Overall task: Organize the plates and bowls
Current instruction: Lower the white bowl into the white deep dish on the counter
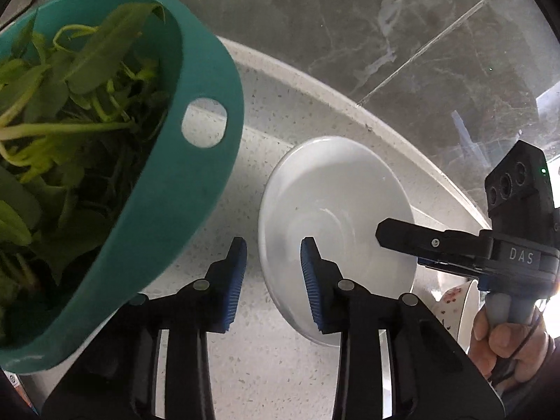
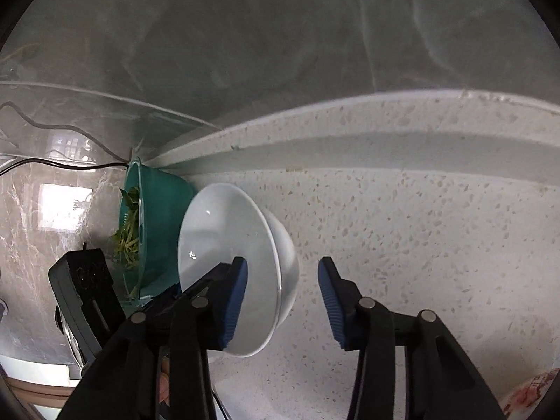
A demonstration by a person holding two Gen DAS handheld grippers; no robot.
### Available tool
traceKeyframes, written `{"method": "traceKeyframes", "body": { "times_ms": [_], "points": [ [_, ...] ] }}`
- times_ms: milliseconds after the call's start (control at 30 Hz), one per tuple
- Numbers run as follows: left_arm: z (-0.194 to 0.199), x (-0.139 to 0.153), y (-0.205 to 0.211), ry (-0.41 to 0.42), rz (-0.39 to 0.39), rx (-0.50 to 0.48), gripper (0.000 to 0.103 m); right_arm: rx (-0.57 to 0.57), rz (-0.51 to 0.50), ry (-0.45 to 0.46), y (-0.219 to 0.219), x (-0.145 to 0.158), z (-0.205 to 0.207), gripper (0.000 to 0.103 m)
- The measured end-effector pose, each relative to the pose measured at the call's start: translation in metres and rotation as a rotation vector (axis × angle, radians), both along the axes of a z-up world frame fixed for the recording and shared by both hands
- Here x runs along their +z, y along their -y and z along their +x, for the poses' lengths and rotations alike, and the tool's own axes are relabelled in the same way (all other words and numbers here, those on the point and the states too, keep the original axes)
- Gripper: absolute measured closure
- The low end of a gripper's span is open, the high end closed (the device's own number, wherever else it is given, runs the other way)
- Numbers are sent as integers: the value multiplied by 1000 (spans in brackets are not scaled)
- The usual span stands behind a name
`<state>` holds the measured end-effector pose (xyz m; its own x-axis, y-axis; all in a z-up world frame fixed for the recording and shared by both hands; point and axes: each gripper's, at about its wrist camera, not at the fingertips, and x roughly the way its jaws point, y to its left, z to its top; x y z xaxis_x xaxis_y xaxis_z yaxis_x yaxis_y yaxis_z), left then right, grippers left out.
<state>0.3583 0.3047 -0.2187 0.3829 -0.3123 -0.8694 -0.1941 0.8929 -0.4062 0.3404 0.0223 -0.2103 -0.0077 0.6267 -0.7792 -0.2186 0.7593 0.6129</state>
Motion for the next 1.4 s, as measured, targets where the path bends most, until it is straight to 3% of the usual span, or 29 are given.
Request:
{"method": "traceKeyframes", "body": {
  "times_ms": [67,100,133,233,300,667,900,1400],
  "points": [
    [3,-2,-2,-3,-2,-5,80,1,1,-8,-2,-3,1,58],
    [-2,0,-1,-2,-5,-6,80,-2,9,-15,-1,-5,1,61],
    [0,0,-3,-2,-10,-9,87,-1,12,-20,-1,-7,2,67],
    [-5,3,-3,-2,-21,-11,90,13,19,-34,0,-9,2,81],
    [-8,4,-11,-1,-24,-8,90,16,11,-34,-5,-11,1,83],
    [-15,13,-7,0,-11,-9,91,6,22,-54,-6,-13,-3,85],
    [-17,30,9,9,-13,-29,91,10,31,-45,4,4,-15,85],
    [-84,81,92,50,-47,-144,91,-34,72,13,87,61,-106,81]
  ]
}}
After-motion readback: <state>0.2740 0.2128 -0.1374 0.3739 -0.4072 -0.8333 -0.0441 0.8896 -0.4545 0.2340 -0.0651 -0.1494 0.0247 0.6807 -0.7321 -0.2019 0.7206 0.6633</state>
